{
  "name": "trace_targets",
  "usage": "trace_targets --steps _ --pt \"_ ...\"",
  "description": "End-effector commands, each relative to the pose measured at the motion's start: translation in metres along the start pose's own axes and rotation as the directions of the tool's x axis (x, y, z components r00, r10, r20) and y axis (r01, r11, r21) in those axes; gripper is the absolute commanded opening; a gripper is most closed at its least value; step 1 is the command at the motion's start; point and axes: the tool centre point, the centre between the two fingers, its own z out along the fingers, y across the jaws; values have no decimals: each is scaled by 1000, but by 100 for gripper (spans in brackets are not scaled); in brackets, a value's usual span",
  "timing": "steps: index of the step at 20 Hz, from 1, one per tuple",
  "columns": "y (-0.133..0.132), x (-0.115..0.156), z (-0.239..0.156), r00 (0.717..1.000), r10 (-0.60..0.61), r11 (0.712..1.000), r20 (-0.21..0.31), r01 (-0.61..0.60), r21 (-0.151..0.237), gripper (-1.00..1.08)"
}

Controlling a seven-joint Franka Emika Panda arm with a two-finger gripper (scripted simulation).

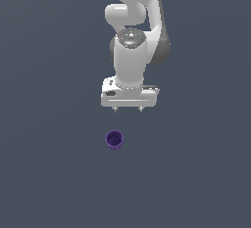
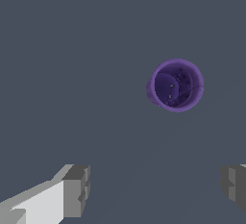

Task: Pick up the object and move it to a goal position.

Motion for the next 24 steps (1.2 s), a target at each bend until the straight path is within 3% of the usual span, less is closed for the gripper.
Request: trace_targets --steps 1,7,16,24 --pt "0 0 0 1000 0 1000 0 0 0 28" --pt "-18 2 -5 999 -31 999 -15 32 10 28" --pt "-16 7 -3 998 -70 998 -7 70 5 28" --pt "-13 25 3 980 -196 980 22 196 -6 28"
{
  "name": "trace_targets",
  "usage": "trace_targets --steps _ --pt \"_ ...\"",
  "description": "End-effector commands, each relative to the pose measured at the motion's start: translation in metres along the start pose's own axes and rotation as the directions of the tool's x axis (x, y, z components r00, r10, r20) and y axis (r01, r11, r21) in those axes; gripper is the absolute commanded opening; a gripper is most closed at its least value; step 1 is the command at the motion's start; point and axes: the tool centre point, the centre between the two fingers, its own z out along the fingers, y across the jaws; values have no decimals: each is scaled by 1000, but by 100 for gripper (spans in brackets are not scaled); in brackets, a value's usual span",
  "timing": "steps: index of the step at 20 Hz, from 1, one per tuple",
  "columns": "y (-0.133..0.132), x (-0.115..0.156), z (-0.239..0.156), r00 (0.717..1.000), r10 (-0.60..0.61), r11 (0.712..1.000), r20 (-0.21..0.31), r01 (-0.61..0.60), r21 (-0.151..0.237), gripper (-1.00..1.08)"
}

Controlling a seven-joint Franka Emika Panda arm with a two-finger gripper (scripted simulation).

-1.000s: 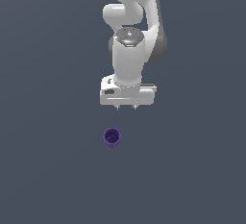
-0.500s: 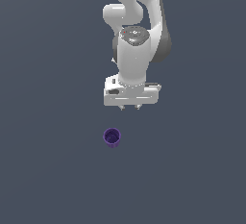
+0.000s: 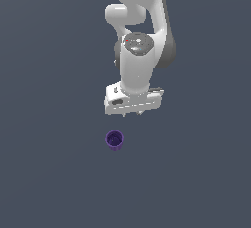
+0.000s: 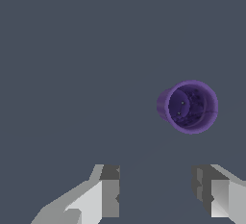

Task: Pick up the object and move it to a goal position.

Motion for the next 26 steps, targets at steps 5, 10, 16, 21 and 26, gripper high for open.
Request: trace_targets --steps 5,10,16,21,26 --pt "9 19 8 988 -152 988 37 153 -8 28" --pt "17 33 17 956 -284 958 71 285 -7 28" --pt "28 49 28 895 -431 901 112 433 7 28" --pt "39 59 38 828 -542 838 144 545 27 28" --pt "50 68 48 748 -642 764 172 643 55 28"
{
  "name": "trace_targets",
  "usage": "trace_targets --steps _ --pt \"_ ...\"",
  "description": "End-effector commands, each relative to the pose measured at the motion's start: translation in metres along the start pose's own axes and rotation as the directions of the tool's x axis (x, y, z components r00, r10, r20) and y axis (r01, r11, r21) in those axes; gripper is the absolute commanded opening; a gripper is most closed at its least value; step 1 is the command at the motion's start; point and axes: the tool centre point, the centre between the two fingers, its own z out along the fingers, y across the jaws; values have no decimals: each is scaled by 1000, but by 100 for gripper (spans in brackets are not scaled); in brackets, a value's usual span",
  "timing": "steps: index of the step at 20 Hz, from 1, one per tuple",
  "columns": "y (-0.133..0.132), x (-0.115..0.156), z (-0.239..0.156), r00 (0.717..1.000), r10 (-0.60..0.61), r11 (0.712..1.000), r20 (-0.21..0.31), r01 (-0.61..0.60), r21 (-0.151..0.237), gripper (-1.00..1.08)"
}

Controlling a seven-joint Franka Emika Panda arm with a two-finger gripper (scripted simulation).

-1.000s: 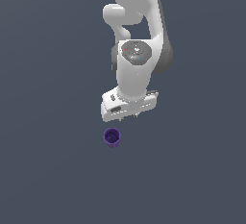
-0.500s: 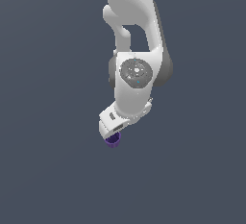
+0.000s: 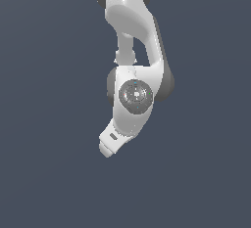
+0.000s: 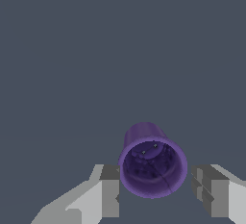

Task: Pick up the object and move it to a goal position.

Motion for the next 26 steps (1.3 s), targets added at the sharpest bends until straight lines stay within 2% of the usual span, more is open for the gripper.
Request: trace_targets --steps 1,6,14,20,26 --pt "7 0 5 998 -64 998 17 64 6 28" --pt "20 -1 16 982 -186 982 46 185 23 28" --pt "37 -6 32 936 -343 939 79 339 60 28" --pt "44 -10 39 908 -409 912 90 402 80 28" --pt "47 -11 42 896 -434 900 93 427 89 28"
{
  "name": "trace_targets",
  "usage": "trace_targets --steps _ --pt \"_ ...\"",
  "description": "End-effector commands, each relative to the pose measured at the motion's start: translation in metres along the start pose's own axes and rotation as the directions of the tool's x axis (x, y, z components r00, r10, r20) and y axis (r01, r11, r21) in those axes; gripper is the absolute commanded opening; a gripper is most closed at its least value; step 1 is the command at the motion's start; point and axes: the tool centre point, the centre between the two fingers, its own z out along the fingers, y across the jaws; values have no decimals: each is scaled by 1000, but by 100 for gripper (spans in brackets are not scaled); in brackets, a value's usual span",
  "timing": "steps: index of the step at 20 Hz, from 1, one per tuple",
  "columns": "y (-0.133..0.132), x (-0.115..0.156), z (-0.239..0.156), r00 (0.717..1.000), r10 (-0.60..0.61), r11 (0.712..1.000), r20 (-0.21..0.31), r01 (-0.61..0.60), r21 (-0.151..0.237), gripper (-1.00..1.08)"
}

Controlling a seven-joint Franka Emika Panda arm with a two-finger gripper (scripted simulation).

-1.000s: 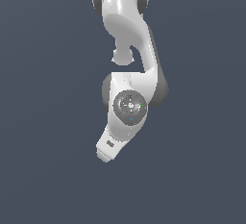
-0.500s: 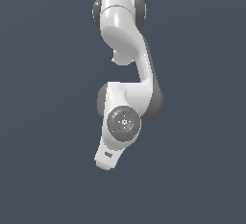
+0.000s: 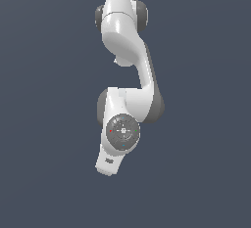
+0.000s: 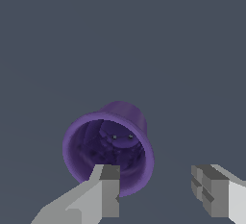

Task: Pick up the object and move it to a goal position.

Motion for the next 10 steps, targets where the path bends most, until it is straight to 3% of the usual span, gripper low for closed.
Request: trace_targets --steps 1,10 --pt "0 0 0 1000 -6 1000 1 6 1 28" --pt "0 0 18 1000 -5 1000 1 5 1 28"
